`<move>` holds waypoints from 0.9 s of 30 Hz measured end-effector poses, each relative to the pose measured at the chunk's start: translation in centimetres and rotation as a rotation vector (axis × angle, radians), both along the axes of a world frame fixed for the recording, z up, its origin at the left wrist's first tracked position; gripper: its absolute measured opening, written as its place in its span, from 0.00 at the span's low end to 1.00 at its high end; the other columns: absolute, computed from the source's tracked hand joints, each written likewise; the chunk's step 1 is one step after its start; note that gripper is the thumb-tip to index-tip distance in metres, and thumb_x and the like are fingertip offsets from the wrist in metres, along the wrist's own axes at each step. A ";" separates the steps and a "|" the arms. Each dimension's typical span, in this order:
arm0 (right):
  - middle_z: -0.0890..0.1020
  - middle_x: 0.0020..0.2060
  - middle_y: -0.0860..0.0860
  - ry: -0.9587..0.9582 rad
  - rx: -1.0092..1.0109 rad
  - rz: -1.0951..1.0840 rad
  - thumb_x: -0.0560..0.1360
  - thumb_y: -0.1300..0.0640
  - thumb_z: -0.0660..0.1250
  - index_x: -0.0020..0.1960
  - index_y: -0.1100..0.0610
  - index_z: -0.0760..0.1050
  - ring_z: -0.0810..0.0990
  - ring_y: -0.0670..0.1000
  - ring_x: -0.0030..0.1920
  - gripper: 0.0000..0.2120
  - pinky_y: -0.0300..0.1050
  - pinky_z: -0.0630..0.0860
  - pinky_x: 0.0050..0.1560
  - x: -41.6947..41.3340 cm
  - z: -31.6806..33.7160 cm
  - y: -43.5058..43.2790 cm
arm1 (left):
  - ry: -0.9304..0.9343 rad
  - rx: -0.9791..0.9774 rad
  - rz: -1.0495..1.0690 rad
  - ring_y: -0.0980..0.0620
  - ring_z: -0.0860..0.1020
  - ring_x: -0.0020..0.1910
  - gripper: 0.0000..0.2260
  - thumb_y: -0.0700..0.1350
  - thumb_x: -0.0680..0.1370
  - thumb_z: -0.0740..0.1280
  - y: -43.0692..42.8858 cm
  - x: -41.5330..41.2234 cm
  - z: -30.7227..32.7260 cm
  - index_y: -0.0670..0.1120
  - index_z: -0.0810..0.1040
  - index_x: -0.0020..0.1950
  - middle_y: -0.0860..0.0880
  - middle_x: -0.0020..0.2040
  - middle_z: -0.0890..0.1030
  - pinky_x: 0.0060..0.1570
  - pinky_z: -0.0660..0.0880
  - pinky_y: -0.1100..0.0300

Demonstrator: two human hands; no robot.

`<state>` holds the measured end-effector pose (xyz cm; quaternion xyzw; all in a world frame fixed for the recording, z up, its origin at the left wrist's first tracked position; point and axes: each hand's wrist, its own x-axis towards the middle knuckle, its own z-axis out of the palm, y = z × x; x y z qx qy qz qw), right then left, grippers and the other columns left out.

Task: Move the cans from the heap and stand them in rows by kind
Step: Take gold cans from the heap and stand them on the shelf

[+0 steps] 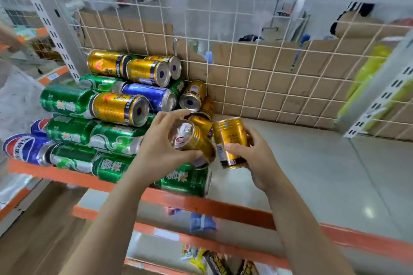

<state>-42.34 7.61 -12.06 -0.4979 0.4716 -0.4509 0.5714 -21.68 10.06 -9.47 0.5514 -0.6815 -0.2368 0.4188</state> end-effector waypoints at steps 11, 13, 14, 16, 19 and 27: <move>0.81 0.51 0.54 0.021 0.113 -0.437 0.52 0.51 0.77 0.59 0.55 0.70 0.83 0.52 0.48 0.37 0.50 0.80 0.49 -5.4 -0.7 13.7 | 0.777 0.528 -0.425 0.42 0.78 0.50 0.27 0.49 0.60 0.74 3.9 -9.4 -4.6 0.55 0.77 0.59 0.41 0.54 0.78 0.52 0.76 0.40; 0.81 0.51 0.53 0.056 0.146 -0.533 0.50 0.45 0.76 0.59 0.54 0.69 0.83 0.52 0.49 0.40 0.51 0.80 0.51 -7.2 -0.8 16.1 | 0.798 0.603 -0.487 0.45 0.80 0.45 0.23 0.46 0.65 0.69 5.7 -12.4 -4.6 0.52 0.76 0.60 0.41 0.51 0.78 0.45 0.79 0.44; 0.81 0.51 0.52 0.065 0.153 -0.579 0.51 0.44 0.76 0.58 0.53 0.70 0.82 0.51 0.49 0.38 0.52 0.79 0.53 -8.1 -0.8 17.3 | 0.795 0.630 -0.517 0.48 0.81 0.43 0.22 0.44 0.67 0.69 6.6 -14.0 -4.5 0.51 0.75 0.60 0.42 0.49 0.78 0.39 0.80 0.49; 0.82 0.50 0.50 0.058 0.138 -0.646 0.57 0.43 0.75 0.55 0.49 0.71 0.82 0.51 0.50 0.30 0.53 0.78 0.55 -10.3 -1.0 19.5 | 0.760 0.672 -0.564 0.51 0.82 0.38 0.25 0.44 0.67 0.72 8.5 -17.0 -4.3 0.51 0.73 0.63 0.43 0.46 0.79 0.33 0.79 0.56; 0.84 0.50 0.49 -0.032 0.115 -0.743 0.63 0.40 0.73 0.55 0.48 0.75 0.83 0.51 0.51 0.24 0.51 0.78 0.55 -13.8 -1.2 22.7 | 0.666 0.722 -0.603 0.47 0.82 0.43 0.28 0.50 0.64 0.73 10.9 -21.6 -4.1 0.55 0.71 0.63 0.44 0.49 0.79 0.40 0.80 0.51; 0.83 0.45 0.47 0.085 0.103 -0.953 0.56 0.46 0.74 0.51 0.50 0.76 0.82 0.47 0.46 0.25 0.47 0.78 0.51 -27.4 -1.1 32.2 | 0.399 0.643 -0.757 0.45 0.83 0.46 0.28 0.57 0.51 0.76 16.3 -37.0 -4.1 0.54 0.81 0.50 0.47 0.46 0.84 0.51 0.79 0.46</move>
